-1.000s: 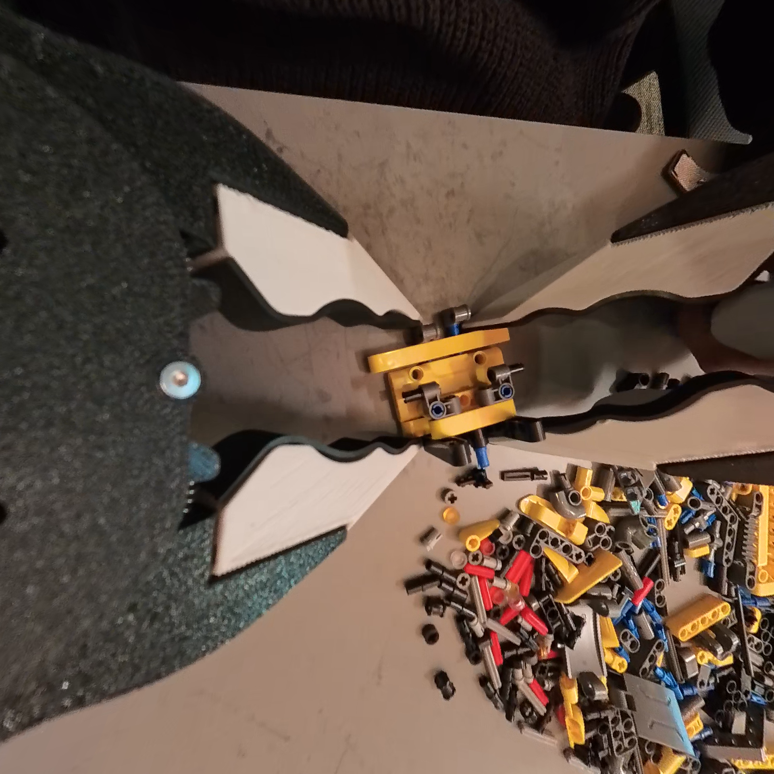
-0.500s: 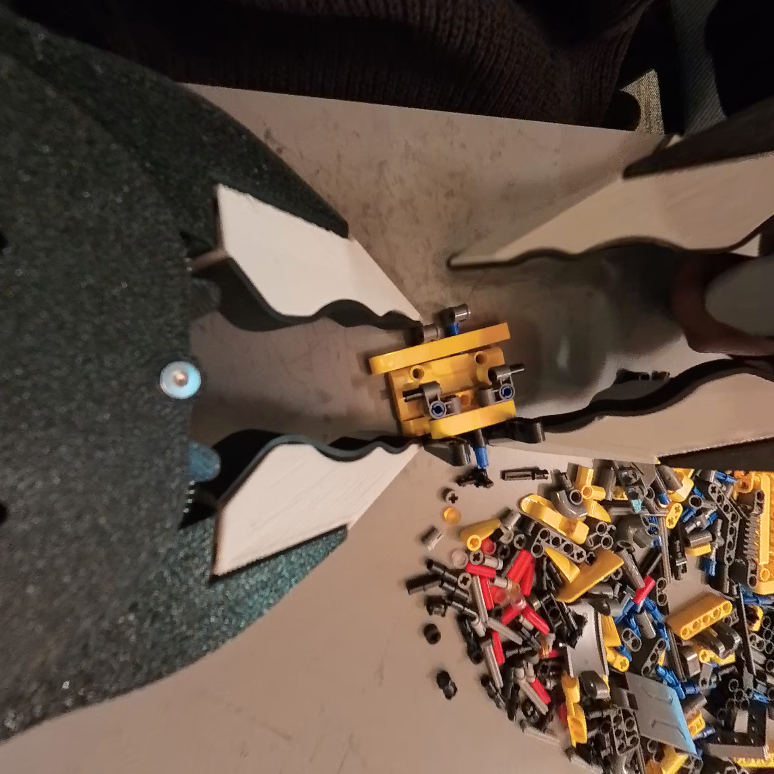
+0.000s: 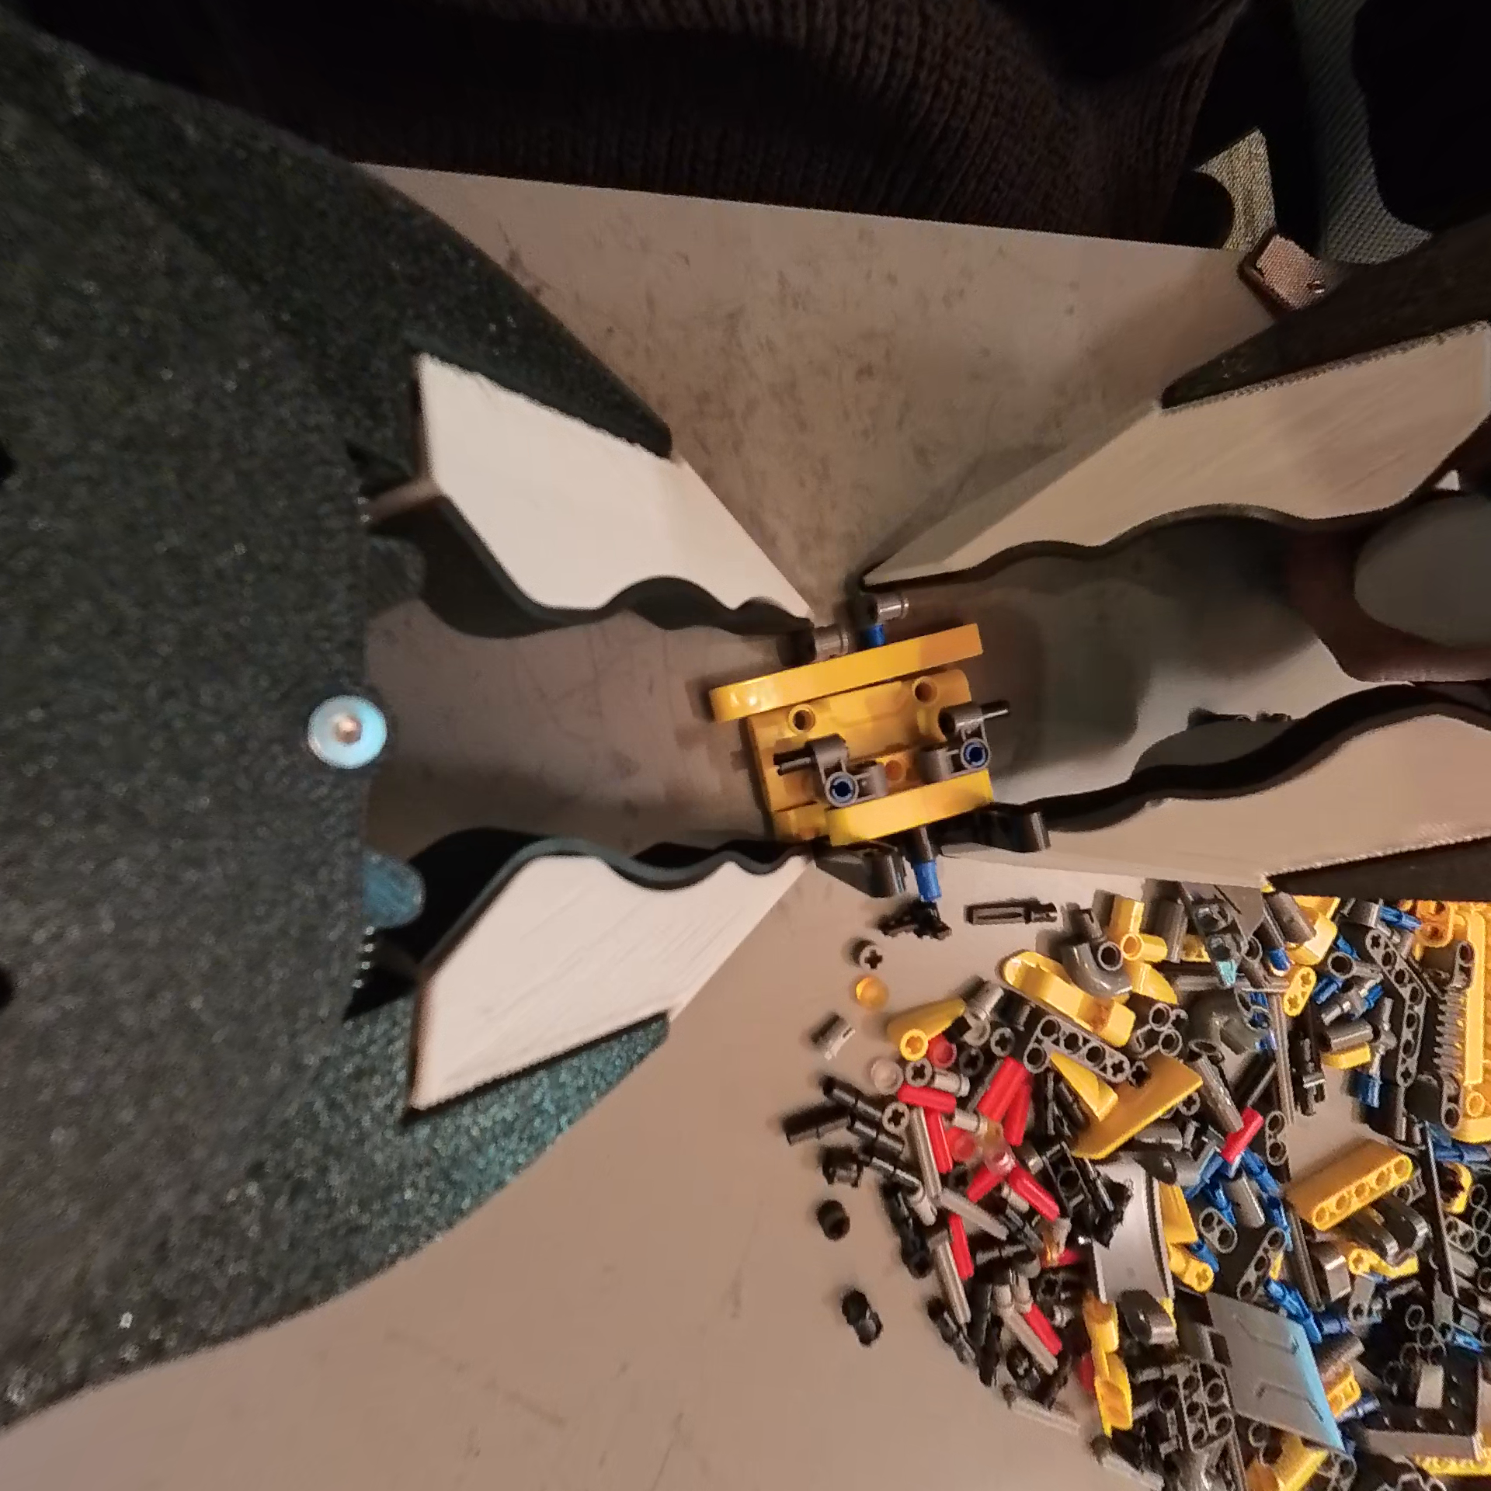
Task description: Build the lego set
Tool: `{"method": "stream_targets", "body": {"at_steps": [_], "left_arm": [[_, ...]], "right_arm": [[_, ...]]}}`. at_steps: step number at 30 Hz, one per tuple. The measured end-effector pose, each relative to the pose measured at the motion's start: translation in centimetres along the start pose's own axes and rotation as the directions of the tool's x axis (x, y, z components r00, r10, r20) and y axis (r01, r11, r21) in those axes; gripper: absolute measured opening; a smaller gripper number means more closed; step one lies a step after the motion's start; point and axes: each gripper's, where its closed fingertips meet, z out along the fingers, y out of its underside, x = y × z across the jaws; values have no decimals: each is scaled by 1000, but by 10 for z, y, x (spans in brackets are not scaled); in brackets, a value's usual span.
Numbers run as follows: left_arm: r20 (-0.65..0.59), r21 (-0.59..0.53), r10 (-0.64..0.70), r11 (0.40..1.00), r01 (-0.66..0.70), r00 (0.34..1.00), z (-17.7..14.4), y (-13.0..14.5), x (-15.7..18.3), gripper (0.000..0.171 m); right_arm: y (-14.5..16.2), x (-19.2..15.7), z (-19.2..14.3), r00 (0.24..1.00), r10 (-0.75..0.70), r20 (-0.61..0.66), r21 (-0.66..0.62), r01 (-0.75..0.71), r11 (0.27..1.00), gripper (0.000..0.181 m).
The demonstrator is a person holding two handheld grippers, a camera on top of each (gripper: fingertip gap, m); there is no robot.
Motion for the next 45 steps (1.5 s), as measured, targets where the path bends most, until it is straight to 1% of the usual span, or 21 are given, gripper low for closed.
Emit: {"method": "stream_targets", "body": {"at_steps": [11,15,18,26,36,45], "left_arm": [[-3,-3,-3,1000,3,1000,0,0,-1,61],[23,-41,12,999,-11,1000,0,0,-3,62],[0,-21,-1,1000,1,1000,0,0,-3,61],[9,2,-24,1000,24,1000,0,-1,-3,61],[10,-7,-16,1000,16,1000,0,0,-3,62],[20,-23,-4,1000,4,1000,1,0,-2,64]], "right_arm": [[0,0,0,1000,2,0,3,-2,1000,51],[0,0,0,1000,9,3,0,-9,1000,50],[0,0,0,1000,4,2,2,-4,1000,50],[0,1,0,1000,-7,-2,3,7,1000,51],[0,1,0,1000,-1,0,-19,1,1000,50],[0,1,0,1000,11,-18,0,-11,1000,52]]}}
